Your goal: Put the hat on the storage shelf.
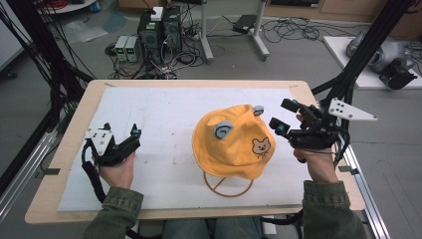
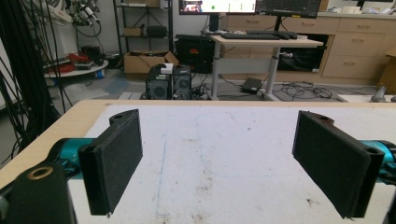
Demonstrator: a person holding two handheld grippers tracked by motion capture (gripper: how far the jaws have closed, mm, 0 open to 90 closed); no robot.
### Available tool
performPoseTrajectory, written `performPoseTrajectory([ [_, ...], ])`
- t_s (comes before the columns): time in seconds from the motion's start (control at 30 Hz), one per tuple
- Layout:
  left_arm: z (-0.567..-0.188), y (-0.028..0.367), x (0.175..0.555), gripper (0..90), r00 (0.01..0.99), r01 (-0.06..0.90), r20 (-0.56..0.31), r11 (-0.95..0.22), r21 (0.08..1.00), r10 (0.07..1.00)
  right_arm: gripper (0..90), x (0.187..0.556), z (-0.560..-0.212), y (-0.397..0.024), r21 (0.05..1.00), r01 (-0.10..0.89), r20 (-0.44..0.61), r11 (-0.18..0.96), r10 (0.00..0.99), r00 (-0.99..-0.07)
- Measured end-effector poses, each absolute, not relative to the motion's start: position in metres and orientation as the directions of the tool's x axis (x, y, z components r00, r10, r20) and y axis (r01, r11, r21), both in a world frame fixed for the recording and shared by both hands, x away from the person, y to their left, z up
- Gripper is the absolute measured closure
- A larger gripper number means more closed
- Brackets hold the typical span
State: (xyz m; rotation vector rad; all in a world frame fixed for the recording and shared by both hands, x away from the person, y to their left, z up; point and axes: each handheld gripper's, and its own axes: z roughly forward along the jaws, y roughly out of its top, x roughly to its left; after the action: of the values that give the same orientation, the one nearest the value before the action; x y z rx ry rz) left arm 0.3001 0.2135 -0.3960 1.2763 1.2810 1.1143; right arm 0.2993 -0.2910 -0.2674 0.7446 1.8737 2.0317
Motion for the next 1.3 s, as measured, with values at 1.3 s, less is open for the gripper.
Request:
performPoseTrajectory([
  [1.3,-0.420,0.218,0.282,15.8,-0.085,0.084,-0.027,0.034,0.996,0.996,9.7,0.289,-0.413,-0.286,0.998,0.063,0.013,-0.002,0.986,-0.169],
])
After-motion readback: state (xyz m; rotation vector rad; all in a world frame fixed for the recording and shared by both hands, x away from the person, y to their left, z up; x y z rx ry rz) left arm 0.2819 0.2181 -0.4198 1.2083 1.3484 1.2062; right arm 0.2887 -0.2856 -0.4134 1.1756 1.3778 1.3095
